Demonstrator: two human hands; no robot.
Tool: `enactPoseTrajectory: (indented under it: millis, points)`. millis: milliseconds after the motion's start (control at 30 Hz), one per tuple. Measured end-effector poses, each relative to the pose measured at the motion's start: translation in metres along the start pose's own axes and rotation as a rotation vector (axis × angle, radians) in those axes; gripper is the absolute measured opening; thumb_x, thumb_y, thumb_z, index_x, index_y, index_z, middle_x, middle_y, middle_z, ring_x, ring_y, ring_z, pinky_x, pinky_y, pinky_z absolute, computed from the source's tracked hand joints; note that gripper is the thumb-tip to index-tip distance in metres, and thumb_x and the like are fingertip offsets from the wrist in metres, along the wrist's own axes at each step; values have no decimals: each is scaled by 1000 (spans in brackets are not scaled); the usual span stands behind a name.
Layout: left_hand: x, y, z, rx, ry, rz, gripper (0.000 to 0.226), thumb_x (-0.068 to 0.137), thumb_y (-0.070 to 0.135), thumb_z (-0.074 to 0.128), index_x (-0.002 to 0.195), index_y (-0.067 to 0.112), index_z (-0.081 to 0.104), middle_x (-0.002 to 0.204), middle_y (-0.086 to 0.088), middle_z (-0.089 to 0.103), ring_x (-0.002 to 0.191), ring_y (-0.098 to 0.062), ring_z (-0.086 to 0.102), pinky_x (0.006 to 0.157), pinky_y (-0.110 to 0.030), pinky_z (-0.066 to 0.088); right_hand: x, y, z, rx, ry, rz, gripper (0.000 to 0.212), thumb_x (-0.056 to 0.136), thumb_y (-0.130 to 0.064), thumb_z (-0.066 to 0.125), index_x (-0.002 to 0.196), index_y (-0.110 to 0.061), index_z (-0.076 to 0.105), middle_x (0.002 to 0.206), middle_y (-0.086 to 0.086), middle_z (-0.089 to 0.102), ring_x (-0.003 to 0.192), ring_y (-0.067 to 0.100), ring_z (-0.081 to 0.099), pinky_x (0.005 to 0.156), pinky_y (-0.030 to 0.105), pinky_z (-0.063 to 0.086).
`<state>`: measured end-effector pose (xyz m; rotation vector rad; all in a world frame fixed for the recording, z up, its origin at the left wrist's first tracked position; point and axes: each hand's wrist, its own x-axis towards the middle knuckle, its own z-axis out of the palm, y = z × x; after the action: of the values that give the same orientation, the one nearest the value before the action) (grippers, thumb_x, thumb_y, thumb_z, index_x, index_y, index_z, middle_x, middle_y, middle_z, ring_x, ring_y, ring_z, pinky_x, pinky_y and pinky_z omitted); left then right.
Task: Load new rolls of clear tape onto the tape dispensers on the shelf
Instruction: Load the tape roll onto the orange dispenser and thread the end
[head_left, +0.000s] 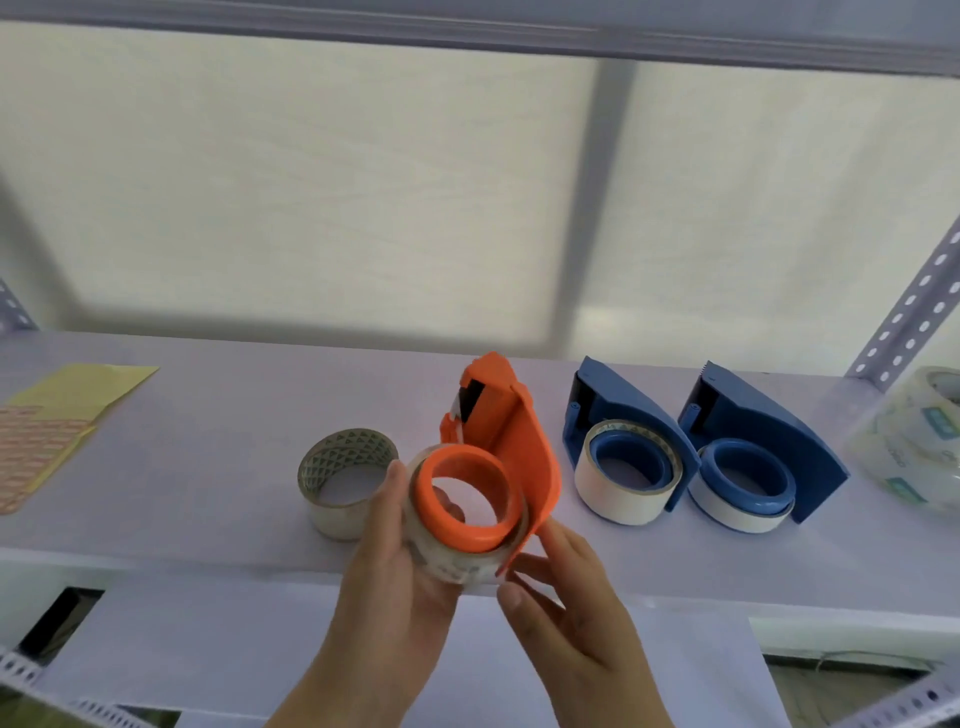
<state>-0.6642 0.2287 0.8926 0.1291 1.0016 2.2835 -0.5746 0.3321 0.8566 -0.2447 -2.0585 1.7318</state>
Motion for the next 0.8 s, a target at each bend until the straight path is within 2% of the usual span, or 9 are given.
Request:
enactPoseTrajectory:
  millis: [67, 100, 167, 267, 433, 500, 600, 700, 800]
  points:
    - [7, -6, -6, 108, 31, -46, 59, 91, 57, 29, 88, 18, 73, 81, -9, 72, 70, -18, 66, 62, -29, 52, 3, 2, -2, -33, 35, 13, 53, 83, -33, 66, 130, -45, 46, 113, -31, 52, 109, 1, 59, 85, 12, 50]
    - [11, -9, -9, 160, 80, -81, 65, 88, 62, 31, 99, 12, 70, 84, -12, 68, 64, -18, 61, 59, -27, 46, 5, 2, -3, -51, 40, 24, 54, 82, -35, 64, 130, -43, 43, 113, -29, 51, 110, -2, 58, 86, 11, 50]
    - [16, -11, -13, 257, 202, -146, 68, 84, 68, 34, 94, 9, 66, 66, -11, 48, 42, -12, 38, 45, -23, 30, 9, 4, -4, -92, 52, 52, 60, 75, -36, 59, 133, -38, 41, 119, -22, 50, 112, -7, 54, 91, 13, 50]
    - [24, -11, -12, 347, 279, -189, 59, 84, 67, 33, 84, 15, 61, 55, -3, 28, 34, -8, 21, 40, -17, 15, 14, 7, -4, -137, 61, 81, 56, 83, -26, 60, 135, -35, 41, 124, -16, 48, 112, -10, 51, 95, 17, 49]
    - [28, -8, -12, 303, 337, -189, 51, 88, 56, 45, 90, 10, 66, 57, -6, 54, 36, -10, 45, 34, -18, 39, 26, 10, -4, -192, 67, 106, 59, 87, -10, 63, 130, -44, 40, 124, -17, 49, 114, -3, 52, 98, 20, 47]
    - [27, -8, -11, 277, 307, -169, 46, 90, 50, 46, 98, 9, 66, 62, -9, 61, 42, -13, 55, 38, -21, 48, 32, 9, -4, -188, 73, 121, 58, 87, -8, 64, 132, -38, 44, 122, -15, 52, 111, -4, 54, 97, 18, 47]
    - [28, -7, -12, 259, 295, -126, 36, 92, 34, 52, 107, 3, 63, 74, -12, 65, 55, -16, 62, 48, -24, 55, 39, 5, -6, -225, 44, 132, 55, 85, -7, 63, 111, -52, 48, 109, -17, 57, 100, 0, 60, 86, 15, 51]
    - [29, -6, -12, 312, 291, -124, 30, 88, 9, 60, 114, -4, 56, 97, -19, 70, 80, -26, 69, 71, -32, 58, 49, 1, -8, -260, -7, 177, 49, 85, -10, 63, 95, -55, 46, 103, -16, 54, 91, 5, 60, 75, 13, 49]
    - [26, -9, -10, 364, 257, -102, 30, 85, -6, 58, 114, -3, 59, 109, -22, 70, 104, -35, 67, 92, -43, 52, 55, -2, -7, -243, -51, 238, 40, 86, -17, 64, 99, -53, 49, 110, -12, 59, 99, 5, 59, 82, 17, 50]
